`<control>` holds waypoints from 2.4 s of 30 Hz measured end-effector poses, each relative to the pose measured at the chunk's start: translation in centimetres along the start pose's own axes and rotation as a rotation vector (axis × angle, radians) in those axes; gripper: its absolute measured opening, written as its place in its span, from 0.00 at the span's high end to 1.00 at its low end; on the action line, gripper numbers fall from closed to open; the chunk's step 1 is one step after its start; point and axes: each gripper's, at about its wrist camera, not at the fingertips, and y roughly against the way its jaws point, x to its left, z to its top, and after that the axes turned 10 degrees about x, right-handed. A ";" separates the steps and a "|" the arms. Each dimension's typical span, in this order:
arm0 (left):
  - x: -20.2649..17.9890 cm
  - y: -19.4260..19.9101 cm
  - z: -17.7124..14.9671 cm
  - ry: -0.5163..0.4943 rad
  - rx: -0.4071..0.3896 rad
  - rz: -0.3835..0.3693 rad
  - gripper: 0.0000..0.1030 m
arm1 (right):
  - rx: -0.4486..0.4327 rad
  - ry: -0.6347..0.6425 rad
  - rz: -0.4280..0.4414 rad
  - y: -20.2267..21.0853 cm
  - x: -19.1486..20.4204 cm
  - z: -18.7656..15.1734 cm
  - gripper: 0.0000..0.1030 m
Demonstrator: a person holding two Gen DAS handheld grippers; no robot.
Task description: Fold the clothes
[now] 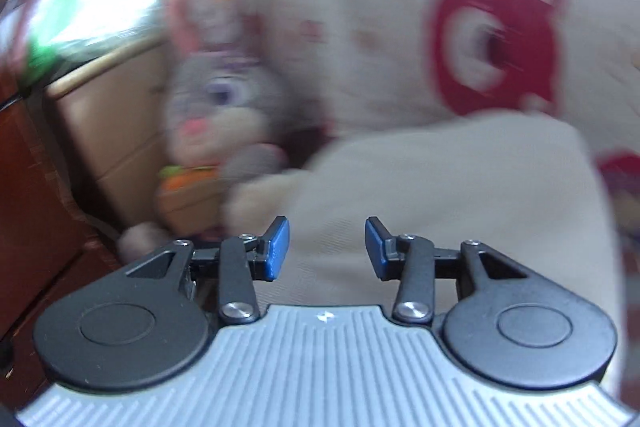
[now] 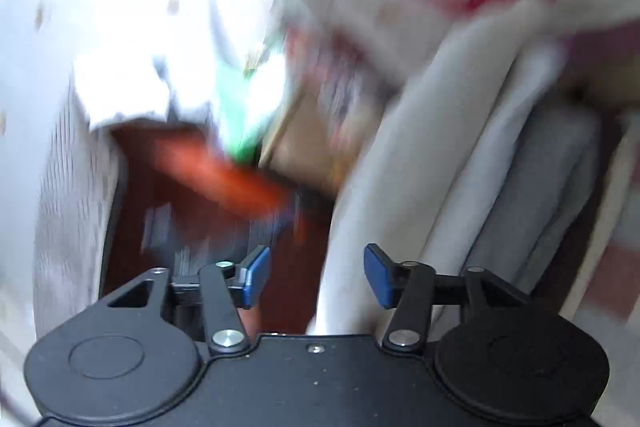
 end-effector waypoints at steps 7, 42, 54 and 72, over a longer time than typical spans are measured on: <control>-2.6 0.1 -1.9 -0.081 0.025 -0.095 0.67 | -0.075 -0.075 -0.222 -1.7 -4.3 6.5 0.35; -9.9 2.2 -6.4 -0.057 -0.046 -0.016 0.52 | -0.128 0.573 -0.532 -2.3 0.6 -1.7 0.66; -8.9 2.2 -7.9 0.235 -0.011 -0.029 0.37 | -0.107 0.457 -0.582 -1.0 -1.8 -2.1 0.63; -16.1 5.2 -15.8 0.475 0.132 0.020 0.37 | -0.006 0.409 -0.527 5.3 -5.9 -9.1 0.66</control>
